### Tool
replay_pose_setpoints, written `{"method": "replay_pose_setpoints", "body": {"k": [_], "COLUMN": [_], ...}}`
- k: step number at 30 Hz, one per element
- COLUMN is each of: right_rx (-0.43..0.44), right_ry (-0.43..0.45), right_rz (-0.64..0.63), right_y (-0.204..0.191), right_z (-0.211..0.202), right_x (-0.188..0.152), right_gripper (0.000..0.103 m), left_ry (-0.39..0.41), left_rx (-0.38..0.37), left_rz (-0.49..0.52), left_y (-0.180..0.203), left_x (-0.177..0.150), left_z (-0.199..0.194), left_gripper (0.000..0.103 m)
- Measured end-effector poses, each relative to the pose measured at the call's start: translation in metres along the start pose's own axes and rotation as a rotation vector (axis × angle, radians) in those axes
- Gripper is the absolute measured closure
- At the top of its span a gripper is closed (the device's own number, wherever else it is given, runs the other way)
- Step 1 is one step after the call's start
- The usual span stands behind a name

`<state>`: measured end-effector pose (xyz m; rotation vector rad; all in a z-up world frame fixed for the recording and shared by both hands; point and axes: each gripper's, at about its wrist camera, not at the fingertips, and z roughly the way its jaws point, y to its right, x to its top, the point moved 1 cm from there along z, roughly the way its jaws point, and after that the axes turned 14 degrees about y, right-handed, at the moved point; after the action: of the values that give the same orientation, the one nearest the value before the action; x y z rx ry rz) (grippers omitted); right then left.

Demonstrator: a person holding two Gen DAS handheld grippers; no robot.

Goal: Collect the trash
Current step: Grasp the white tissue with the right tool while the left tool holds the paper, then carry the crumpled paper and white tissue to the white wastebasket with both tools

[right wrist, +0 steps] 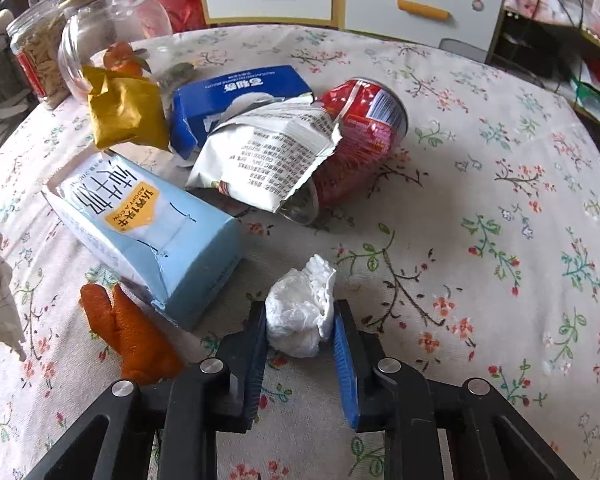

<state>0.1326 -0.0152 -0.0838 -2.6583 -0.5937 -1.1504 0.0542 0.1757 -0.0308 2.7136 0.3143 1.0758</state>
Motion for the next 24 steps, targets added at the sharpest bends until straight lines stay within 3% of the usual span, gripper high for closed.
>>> {"method": "replay_pose_setpoints", "body": {"k": [10,24], "right_rx": [-0.022,-0.171], "right_ry": [0.038,0.09], "right_rz": [0.08,0.313], "right_y": [0.04,0.176], "right_z": [-0.03,-0.096], "right_x": [0.002,-0.019], "right_gripper": [0.075,0.075], "left_ry": [0.0,-0.021], "left_rx": [-0.04,-0.128], "left_rz": [0.051,0.147], "left_y": [0.039,0.12], "left_x": [0.007,0.004], "left_z": [0.01,0.034], "left_gripper": [0.073,0.073]}}
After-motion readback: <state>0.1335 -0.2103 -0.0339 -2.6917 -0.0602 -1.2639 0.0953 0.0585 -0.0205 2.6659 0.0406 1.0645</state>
